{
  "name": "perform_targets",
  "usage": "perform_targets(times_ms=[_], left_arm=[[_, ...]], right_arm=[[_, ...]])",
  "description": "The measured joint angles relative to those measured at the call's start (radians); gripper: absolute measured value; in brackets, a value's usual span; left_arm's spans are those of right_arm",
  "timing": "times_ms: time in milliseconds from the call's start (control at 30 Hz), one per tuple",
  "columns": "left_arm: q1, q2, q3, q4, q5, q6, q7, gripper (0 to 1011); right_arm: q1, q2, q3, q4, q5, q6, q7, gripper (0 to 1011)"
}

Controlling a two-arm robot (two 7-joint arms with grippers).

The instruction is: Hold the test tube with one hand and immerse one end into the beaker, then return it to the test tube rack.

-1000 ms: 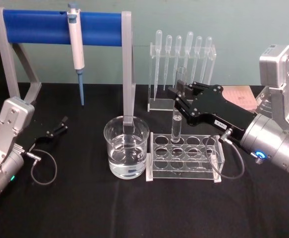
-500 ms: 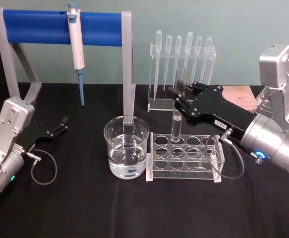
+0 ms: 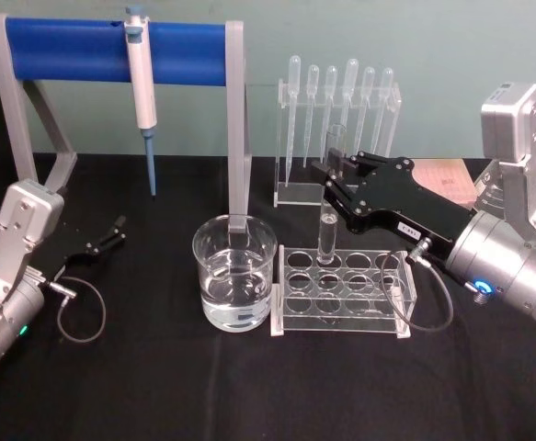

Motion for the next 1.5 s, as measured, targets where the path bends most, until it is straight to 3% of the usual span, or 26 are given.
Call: perform_targets(times_ms=[1500], left_arm=[[0.000, 0.000, 0.000, 0.000, 0.000, 0.000, 0.000, 1000]], right_arm=[[0.000, 0.000, 0.000, 0.000, 0.000, 0.000, 0.000, 225]])
